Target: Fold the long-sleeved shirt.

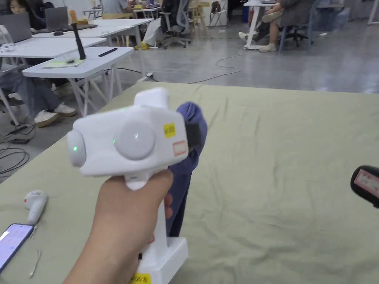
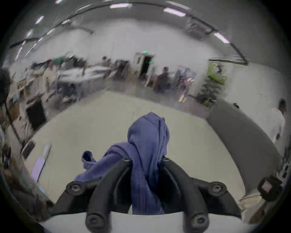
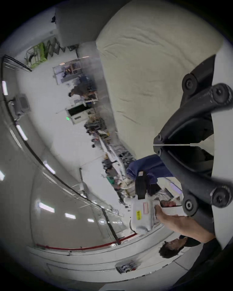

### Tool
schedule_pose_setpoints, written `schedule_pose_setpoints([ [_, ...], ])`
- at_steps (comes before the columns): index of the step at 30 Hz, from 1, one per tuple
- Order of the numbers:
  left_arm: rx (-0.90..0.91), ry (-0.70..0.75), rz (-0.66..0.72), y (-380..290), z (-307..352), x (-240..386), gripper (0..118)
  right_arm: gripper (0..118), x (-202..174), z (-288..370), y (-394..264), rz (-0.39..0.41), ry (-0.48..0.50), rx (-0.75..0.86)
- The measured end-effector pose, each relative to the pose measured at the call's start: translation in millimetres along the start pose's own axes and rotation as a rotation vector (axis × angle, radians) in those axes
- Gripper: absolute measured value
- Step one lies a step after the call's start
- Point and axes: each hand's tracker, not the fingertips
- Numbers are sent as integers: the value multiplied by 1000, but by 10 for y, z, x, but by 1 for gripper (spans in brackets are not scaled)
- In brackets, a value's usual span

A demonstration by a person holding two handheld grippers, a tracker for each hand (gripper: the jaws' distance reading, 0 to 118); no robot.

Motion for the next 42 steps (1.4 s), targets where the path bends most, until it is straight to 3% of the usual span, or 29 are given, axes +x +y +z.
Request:
schedule_pose_setpoints([
  [5, 8, -180, -96, -37, -380, 1180, 17, 0, 165, 608, 293, 67, -104, 124],
  [11, -337, -215, -193, -1255, -1456, 2175, 17, 0, 436, 1081, 224, 80, -178, 132],
  [14, -563, -186, -257, -2215, -1981, 2398, 16, 0, 603, 1147, 48, 69, -231, 51],
  [17, -769, -126, -286, -2958, -2243, 2460, 16, 0, 753, 1125, -165, 6, -236, 3],
  [19, -828, -146, -280, -3147, -2223, 2462, 16, 0, 817, 1099, -242, -16, -249, -26],
  [22, -736, -189, -211, -2850, -2134, 2433, 17, 0, 854, 1064, -285, -34, -238, -43],
  [23, -734, -261, -134, -2701, -2097, 2398, 31, 0, 856, 1054, -281, -38, -234, -43],
  [25, -704, -377, -28, -2273, -1982, 2310, 101, 0, 844, 1034, -273, -43, -228, -43],
  [26, -633, -417, -11, -2060, -1801, 2263, 118, 0, 834, 1027, -270, -48, -223, -39],
  [30, -377, -437, -36, -1414, -1145, 1885, 118, 0, 799, 992, -302, -67, -200, -27],
  [33, -391, -258, -103, -1375, -839, 1436, 118, 0, 810, 880, -425, -91, -193, -62],
  [34, -386, -179, -128, -1427, -775, 1295, 113, 0, 814, 816, -488, -102, -199, -84],
  [35, -384, -124, -148, -1509, -717, 1154, 88, 0, 835, 754, -554, -112, -214, -111],
  [37, -416, -58, -149, -1752, -705, 892, 17, 0, 856, 618, -692, -130, -242, -167],
  [38, -456, -14, -135, -1874, -729, 782, 2, 0, 861, 549, -761, -139, -254, -188],
  [42, -577, -42, -38, -2142, -957, 447, 2, 0, 878, 325, -902, -162, -254, -249],
])
